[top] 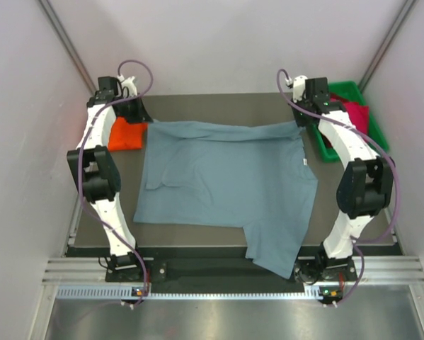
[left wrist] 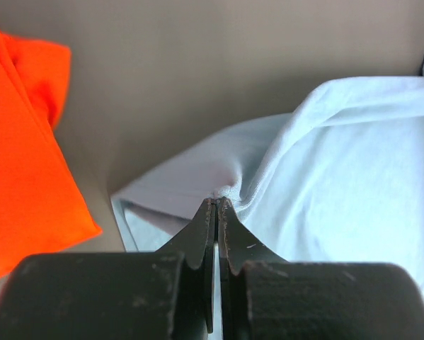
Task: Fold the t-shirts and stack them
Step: Fold the tshirt
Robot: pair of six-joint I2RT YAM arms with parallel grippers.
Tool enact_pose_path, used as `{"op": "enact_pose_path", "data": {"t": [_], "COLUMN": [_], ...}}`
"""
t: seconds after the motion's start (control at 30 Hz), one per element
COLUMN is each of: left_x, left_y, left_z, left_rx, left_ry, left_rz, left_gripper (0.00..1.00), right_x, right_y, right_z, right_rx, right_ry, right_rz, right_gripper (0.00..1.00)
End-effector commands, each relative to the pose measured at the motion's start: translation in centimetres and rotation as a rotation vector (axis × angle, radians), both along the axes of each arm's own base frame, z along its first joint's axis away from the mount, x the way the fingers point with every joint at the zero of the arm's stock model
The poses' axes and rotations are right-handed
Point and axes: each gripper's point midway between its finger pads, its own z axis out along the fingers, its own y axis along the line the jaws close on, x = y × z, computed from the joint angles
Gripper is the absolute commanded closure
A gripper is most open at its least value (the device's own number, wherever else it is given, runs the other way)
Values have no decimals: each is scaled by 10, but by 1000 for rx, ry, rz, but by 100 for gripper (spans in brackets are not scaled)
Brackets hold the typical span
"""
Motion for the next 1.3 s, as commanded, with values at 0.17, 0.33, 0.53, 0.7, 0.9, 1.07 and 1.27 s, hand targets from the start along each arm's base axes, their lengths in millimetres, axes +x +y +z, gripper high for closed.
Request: {"op": "enact_pose_path", "data": {"t": [0.17, 0.33, 0.53, 0.7, 0.9, 1.07, 1.27], "left_x": [-29, -39, -51, -62, -76, -90, -110], "left_y": [14, 22, 25, 28, 31, 34, 32], "left_z": [39, 40, 29, 19, -6, -33, -61], "left_rx": [3, 0, -13, -11, 2, 10, -3], "left_ry": [-4, 35, 117, 166, 277, 376, 482], "left_rz": [-26, -21, -23, -15, -1, 24, 62], "left_gripper": [100, 100, 100, 100, 100, 100, 100], "right_x": [-38, -57, -79, -92, -105, -111, -119], "right_y": [0, -2, -3, -4, -5, -3, 3], "right_z": [30, 29, 23, 18, 1, -22, -45], "right_rx": [17, 18, 24, 20, 21, 18, 26], "right_ry": [-20, -6, 23, 47, 90, 151, 224], "right_rz": [36, 37, 38, 44, 48, 61, 70], "right_gripper": [100, 100, 100, 100, 100, 100, 100]}}
